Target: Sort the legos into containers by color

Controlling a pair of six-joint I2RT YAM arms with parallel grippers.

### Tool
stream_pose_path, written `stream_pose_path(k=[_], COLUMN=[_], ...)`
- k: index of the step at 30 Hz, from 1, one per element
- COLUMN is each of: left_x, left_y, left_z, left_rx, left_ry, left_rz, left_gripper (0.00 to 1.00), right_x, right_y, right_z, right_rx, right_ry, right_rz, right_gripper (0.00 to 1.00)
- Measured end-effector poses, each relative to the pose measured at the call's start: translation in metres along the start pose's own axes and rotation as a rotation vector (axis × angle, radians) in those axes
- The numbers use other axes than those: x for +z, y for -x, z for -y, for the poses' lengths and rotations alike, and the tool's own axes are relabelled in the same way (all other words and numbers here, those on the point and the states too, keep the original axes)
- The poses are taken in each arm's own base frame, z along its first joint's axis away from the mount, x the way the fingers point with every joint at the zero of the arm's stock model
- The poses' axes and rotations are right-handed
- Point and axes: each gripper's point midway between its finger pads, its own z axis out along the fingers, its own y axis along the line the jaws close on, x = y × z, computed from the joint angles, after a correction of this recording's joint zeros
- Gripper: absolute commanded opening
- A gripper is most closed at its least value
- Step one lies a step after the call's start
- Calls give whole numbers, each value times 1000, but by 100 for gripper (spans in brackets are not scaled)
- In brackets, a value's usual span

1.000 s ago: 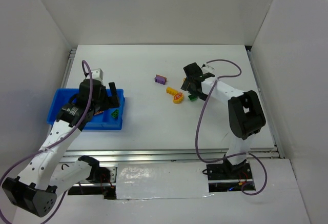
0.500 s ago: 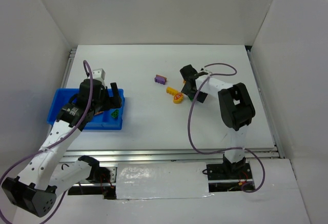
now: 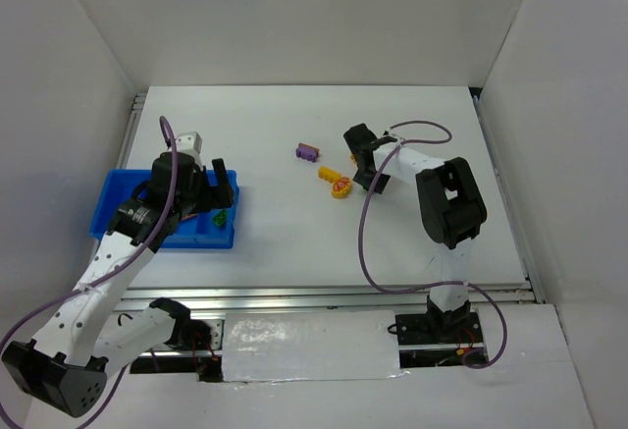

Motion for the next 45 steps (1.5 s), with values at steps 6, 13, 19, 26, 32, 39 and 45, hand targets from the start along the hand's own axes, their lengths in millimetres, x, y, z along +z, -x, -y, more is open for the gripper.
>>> stream_pose_path(k=[6, 13, 19, 26, 32, 39, 45], left_x=[0, -1, -15, -40, -77, -101, -94], left_y=[0, 5, 14, 20, 33, 42, 41], left_z=[0, -10, -37, -68, -85, -89, -87], left_rx=[0, -12, -77, -177, -289, -340, -328], left_ry=[3, 55, 195, 347, 377, 333, 333], left_rz=[2, 29, 109, 204, 357, 470, 453], left_gripper=[100, 99, 99, 99, 100, 99, 99], right_x=[0, -11, -73, -191, -252, -288, -286], right_y=[-2, -10, -2, -31, -79, -123, -172], right_z=[2, 18, -14, -131, -200, -264, -291], right_rx=[4, 7, -59, -167, -216, -248, -288], right_ry=[5, 8, 91, 514, 873, 1086, 1116], right_rz=[0, 11, 133, 182, 9, -92, -176], right_gripper=[24, 0, 0, 0, 0, 0, 4])
